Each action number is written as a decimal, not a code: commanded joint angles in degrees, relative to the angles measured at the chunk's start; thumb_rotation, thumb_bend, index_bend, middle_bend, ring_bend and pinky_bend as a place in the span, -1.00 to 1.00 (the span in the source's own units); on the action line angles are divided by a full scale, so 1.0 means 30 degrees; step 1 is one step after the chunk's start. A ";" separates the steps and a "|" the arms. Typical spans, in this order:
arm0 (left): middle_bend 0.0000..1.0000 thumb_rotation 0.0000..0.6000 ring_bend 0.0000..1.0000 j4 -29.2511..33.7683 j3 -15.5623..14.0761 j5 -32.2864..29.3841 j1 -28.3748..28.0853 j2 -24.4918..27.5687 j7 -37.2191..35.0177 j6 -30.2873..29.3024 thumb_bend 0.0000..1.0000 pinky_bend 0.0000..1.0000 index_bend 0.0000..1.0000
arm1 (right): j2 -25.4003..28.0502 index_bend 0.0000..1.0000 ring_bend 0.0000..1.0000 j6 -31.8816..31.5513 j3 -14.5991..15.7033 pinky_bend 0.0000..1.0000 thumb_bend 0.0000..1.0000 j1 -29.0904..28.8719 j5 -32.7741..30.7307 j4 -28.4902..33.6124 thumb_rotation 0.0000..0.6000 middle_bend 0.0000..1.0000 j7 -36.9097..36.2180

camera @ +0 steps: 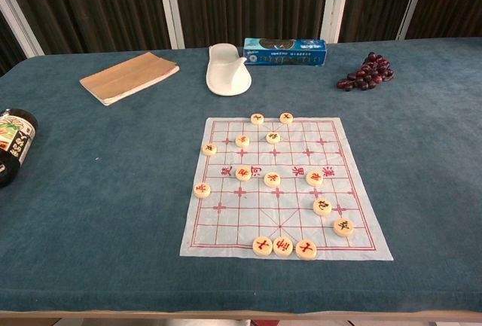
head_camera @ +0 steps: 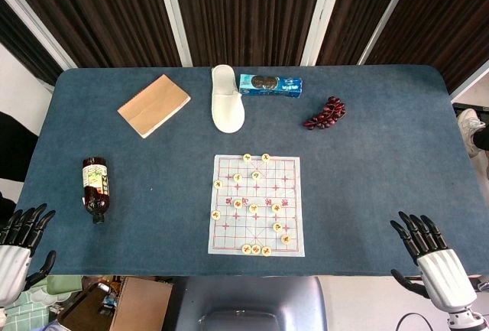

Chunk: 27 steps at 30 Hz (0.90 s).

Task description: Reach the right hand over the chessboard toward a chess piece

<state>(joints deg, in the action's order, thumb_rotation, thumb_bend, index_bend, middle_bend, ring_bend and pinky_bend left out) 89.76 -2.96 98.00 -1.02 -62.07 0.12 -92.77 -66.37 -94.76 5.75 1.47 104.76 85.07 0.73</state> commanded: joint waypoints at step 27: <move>-1.00 1.00 -1.00 -0.0111 0.0725 -0.1816 -0.0483 0.0085 -0.0641 0.1135 -0.11 -0.96 -1.00 | -0.6665 -0.28 -1.00 1.5857 -0.8115 -1.00 -0.30 -1.4137 -1.0453 -0.1411 1.00 -1.00 0.7749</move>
<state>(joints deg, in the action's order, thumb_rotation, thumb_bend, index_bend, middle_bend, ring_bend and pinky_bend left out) 89.45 -0.80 92.57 -2.48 -61.84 -1.78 -89.37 -81.67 -51.05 -15.76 -36.63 77.54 84.98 19.79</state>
